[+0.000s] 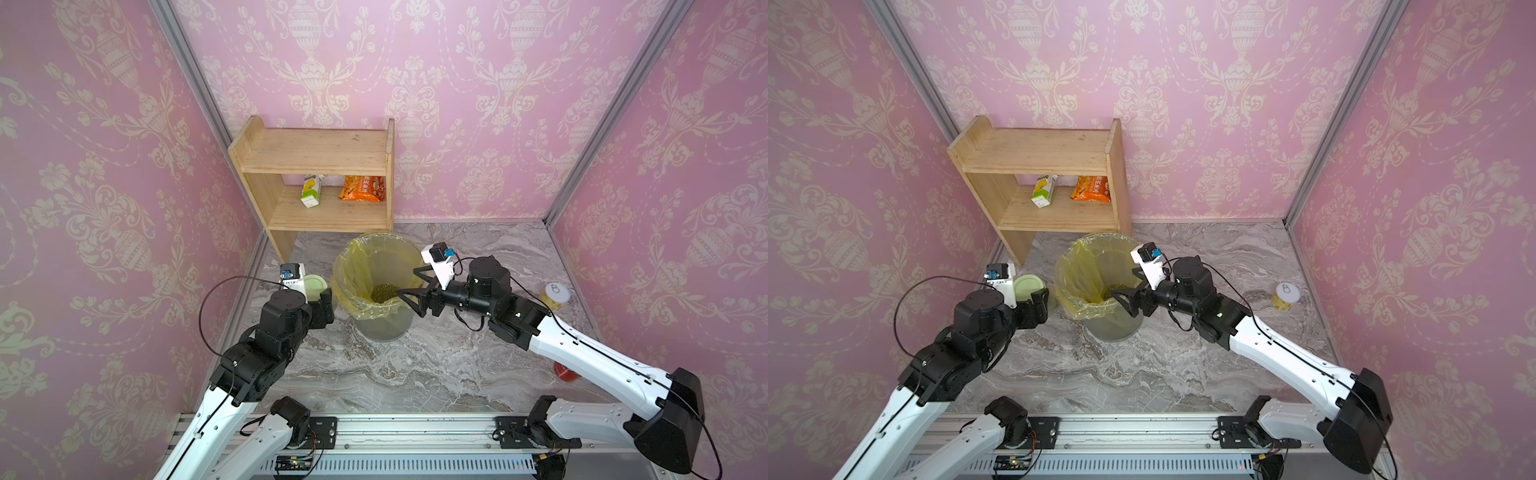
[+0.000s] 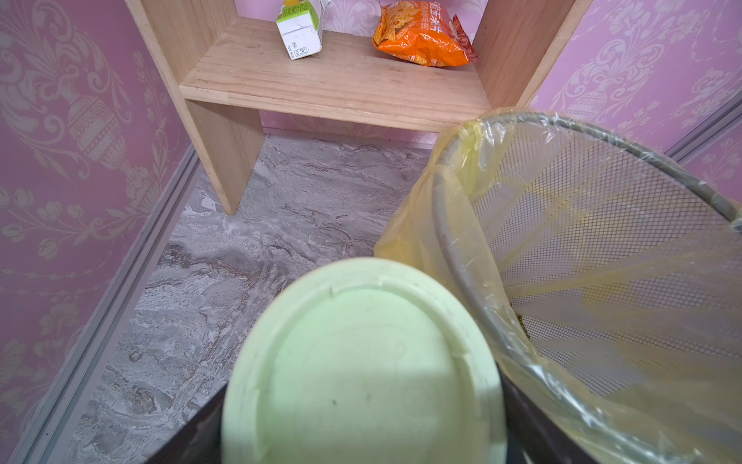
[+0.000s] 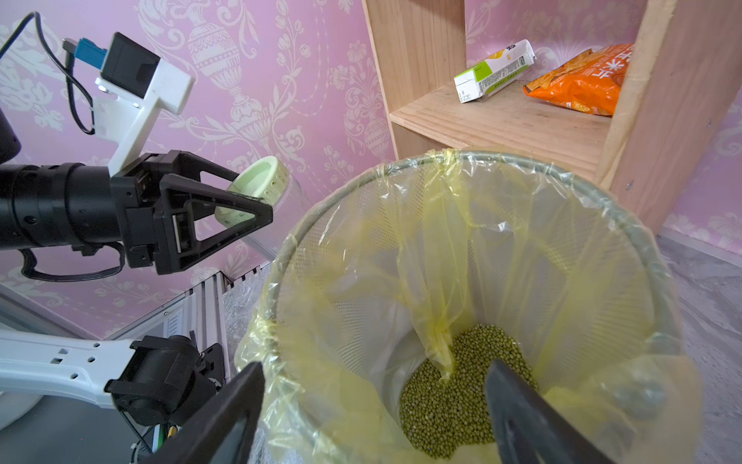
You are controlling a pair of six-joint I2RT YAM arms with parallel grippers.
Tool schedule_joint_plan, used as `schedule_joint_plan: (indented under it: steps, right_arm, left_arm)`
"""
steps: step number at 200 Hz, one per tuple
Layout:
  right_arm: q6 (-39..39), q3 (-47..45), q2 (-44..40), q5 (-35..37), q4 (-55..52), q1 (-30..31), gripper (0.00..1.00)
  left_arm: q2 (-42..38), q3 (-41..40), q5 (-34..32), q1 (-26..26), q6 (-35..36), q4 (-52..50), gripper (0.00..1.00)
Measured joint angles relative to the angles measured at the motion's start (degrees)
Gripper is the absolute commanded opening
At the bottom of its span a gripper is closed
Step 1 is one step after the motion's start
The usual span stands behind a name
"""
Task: Empty moldy mung beans from jars
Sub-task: Pick up the jar from the center of the board.
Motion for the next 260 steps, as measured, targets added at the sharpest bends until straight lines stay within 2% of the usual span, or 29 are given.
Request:
schedule_joint_plan:
  steps: [110, 198, 260]
  right_arm:
    - [-0.1, 10.4, 12.0, -5.3, 3.5, 3.9, 0.86]
    - [0.0, 12.7, 16.4, -5.8, 5.0, 4.5, 0.84]
    - [0.0, 13.7, 17.3, -5.8, 5.6, 4.5, 0.84]
  left_arm:
    - [1.1, 1.8, 0.4, 0.4, 2.0, -2.3, 0.56]
    - [2.1, 6.5, 0.7, 0.8, 3.6, -3.0, 0.56]
    - [5.5, 11.5, 1.7, 0.8, 5.4, -2.9, 0.56]
